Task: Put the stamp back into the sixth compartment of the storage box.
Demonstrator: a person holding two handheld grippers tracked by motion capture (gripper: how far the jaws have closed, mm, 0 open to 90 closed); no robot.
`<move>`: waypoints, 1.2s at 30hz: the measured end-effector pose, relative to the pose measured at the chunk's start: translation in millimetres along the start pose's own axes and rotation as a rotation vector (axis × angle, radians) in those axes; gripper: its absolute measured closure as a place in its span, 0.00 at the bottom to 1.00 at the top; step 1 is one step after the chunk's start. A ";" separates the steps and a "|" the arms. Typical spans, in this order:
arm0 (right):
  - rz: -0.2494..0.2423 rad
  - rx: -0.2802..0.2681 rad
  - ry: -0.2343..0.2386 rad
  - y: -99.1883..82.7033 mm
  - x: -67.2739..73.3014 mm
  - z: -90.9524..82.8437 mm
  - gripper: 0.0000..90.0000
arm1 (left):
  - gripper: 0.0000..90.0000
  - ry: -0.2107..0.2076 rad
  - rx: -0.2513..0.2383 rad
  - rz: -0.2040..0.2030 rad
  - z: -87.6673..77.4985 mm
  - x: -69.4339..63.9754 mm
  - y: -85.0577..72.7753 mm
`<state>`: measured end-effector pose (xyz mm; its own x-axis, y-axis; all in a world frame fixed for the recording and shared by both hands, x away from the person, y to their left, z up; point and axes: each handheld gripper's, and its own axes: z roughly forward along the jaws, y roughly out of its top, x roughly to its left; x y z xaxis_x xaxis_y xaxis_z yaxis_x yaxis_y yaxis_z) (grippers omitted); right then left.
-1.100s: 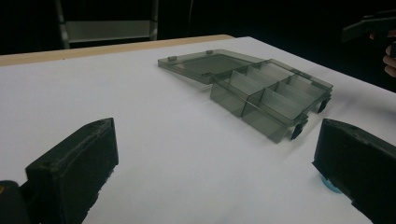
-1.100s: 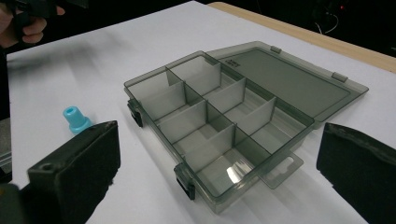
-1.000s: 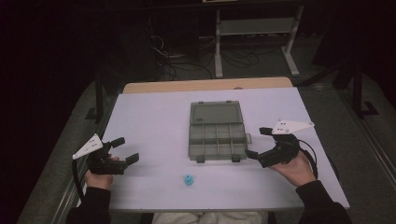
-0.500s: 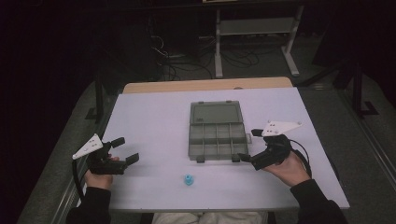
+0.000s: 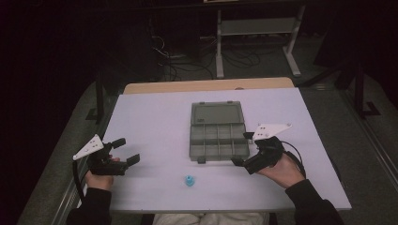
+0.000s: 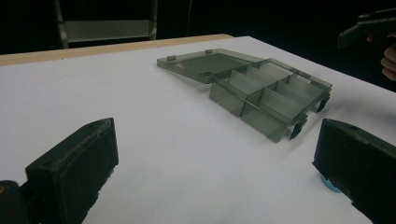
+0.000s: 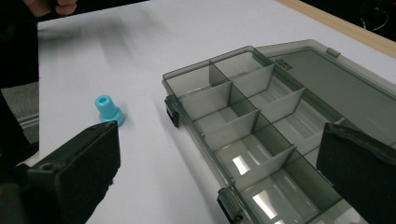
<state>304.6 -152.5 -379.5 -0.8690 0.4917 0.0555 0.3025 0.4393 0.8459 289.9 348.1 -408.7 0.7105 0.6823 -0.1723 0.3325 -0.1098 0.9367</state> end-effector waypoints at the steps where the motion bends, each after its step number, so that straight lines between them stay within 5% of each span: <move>1: 0.000 0.000 0.000 0.0 0.0 0.0 0.00 | 0.00 0.000 0.000 0.000 0.0 0.0 0.0; 36: -0.057 0.059 0.084 7.5 23.0 29.1 0.00 | 0.00 -0.005 0.002 0.000 0.5 -0.5 0.1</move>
<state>298.2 -116.0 -387.2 -0.9145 0.4009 0.0541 0.2716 0.5096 0.8164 289.9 347.4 -408.6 0.7138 0.6784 -0.1741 0.3340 -0.1112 0.9360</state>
